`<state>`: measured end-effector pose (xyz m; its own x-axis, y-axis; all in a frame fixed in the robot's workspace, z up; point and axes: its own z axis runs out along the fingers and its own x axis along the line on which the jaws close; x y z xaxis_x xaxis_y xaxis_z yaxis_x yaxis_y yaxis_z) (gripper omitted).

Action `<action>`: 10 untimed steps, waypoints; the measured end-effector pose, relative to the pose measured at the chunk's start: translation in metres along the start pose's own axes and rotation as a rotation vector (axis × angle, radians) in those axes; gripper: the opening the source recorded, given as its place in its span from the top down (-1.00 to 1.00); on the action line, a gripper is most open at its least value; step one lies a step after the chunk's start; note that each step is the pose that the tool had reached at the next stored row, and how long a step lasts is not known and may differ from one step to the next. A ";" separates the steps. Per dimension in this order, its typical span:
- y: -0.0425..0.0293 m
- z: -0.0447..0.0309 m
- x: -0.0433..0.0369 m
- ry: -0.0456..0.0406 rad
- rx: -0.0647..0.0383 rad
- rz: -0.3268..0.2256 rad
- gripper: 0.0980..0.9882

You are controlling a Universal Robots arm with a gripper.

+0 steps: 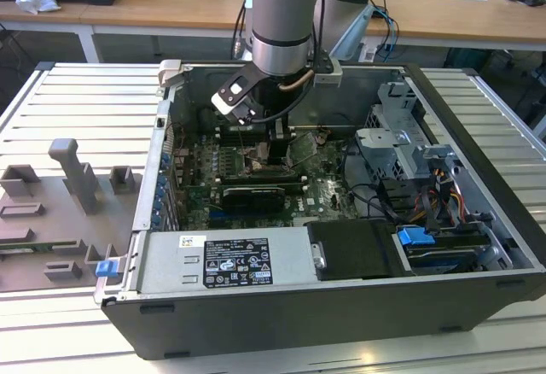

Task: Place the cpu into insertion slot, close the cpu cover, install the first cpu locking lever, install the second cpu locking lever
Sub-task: 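Place the cpu into insertion slot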

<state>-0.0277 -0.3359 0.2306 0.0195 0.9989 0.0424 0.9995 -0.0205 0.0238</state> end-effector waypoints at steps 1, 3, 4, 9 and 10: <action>0.0000 0.0002 0.0000 -0.0002 0.000 0.005 0.00; -0.0001 0.0006 0.0001 -0.0002 0.000 0.008 0.00; -0.0003 0.0016 0.0008 -0.0001 0.000 0.009 0.00; -0.0055 0.0065 0.0028 0.0036 0.002 -0.037 0.00; -0.0059 0.0068 0.0029 0.0035 0.002 -0.037 0.00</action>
<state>-0.0334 -0.3326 0.2238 -0.0179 0.9988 0.0450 0.9996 0.0168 0.0237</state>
